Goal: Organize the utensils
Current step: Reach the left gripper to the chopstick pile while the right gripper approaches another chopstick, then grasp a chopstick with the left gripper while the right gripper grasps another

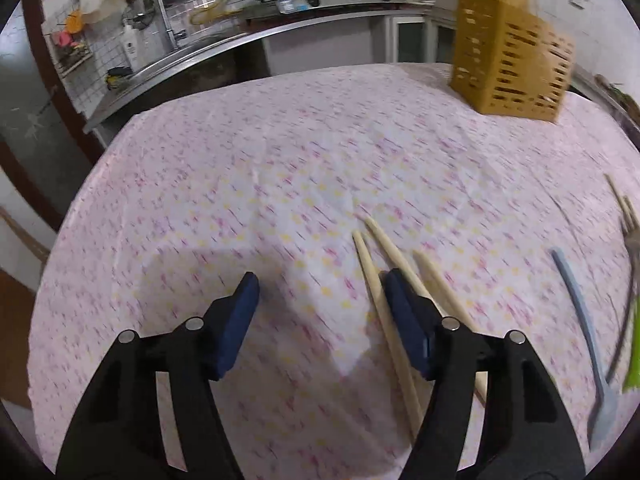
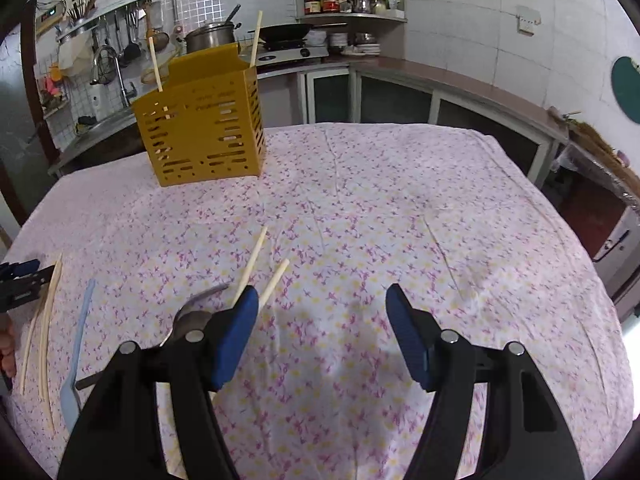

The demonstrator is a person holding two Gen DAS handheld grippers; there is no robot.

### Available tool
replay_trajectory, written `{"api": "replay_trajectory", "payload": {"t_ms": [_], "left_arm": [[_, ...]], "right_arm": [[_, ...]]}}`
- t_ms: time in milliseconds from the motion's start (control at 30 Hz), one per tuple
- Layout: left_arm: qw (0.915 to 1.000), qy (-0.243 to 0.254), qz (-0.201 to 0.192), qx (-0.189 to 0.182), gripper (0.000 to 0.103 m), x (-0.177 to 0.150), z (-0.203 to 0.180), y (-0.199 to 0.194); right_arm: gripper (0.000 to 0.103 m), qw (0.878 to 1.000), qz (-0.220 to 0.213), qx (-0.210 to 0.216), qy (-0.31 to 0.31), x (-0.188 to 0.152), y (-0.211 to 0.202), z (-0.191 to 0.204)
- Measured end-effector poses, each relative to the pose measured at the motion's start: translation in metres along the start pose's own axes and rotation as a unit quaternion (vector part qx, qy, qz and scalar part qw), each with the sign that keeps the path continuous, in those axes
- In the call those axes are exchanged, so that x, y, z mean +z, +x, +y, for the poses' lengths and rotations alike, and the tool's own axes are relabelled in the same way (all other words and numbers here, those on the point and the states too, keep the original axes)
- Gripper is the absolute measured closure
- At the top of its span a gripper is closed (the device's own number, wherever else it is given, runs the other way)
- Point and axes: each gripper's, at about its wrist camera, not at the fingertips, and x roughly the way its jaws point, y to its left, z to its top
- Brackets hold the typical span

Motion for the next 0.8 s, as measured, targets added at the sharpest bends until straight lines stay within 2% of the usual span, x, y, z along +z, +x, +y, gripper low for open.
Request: {"api": "replay_trajectory", "payload": {"t_ms": [67, 167, 200, 267, 300, 333, 433, 567, 667, 733, 800], "left_arm": [[0.9999, -0.007, 0.007, 0.003, 0.041, 0.006, 0.001, 0.003], [0.9998, -0.011, 0.016, -0.008, 0.054, 0.015, -0.002, 0.005], [0.9996, -0.014, 0.018, -0.013, 0.063, 0.018, -0.004, 0.007], [0.9998, -0.005, 0.020, -0.004, 0.072, 0.023, -0.014, 0.008], [0.9998, 0.001, 0.021, -0.002, 0.082, 0.023, -0.019, 0.008], [0.9997, 0.005, 0.023, 0.000, 0.088, 0.023, -0.025, 0.007], [0.9992, 0.021, 0.031, 0.011, 0.097, 0.023, -0.037, 0.005], [0.9993, 0.020, 0.032, 0.007, 0.097, 0.022, -0.036, 0.003], [0.9995, 0.023, 0.022, 0.004, 0.096, 0.017, -0.036, 0.003], [0.9997, 0.022, 0.014, 0.002, 0.096, 0.016, -0.034, 0.004], [0.9997, 0.022, 0.007, 0.003, 0.096, 0.015, -0.033, 0.004]], "right_arm": [[0.038, 1.000, 0.012, 0.015, 0.006, 0.003, 0.008, -0.003], [0.038, 0.999, 0.031, 0.028, 0.008, 0.011, 0.020, -0.003], [0.038, 0.999, 0.037, 0.030, 0.009, 0.014, 0.025, -0.003], [0.040, 0.998, 0.053, 0.027, 0.014, 0.017, 0.032, -0.003], [0.045, 0.998, 0.061, 0.030, 0.018, 0.016, 0.034, -0.004], [0.049, 0.997, 0.067, 0.031, 0.021, 0.014, 0.035, -0.005], [0.060, 0.995, 0.093, 0.031, 0.033, 0.008, 0.042, -0.010], [0.065, 0.994, 0.096, 0.030, 0.030, 0.006, 0.044, -0.003], [0.069, 0.996, 0.087, 0.024, 0.024, 0.007, 0.045, 0.010], [0.076, 0.996, 0.086, 0.016, 0.026, 0.008, 0.051, 0.015], [0.077, 0.995, 0.088, 0.016, 0.041, 0.012, 0.058, 0.019]]}}
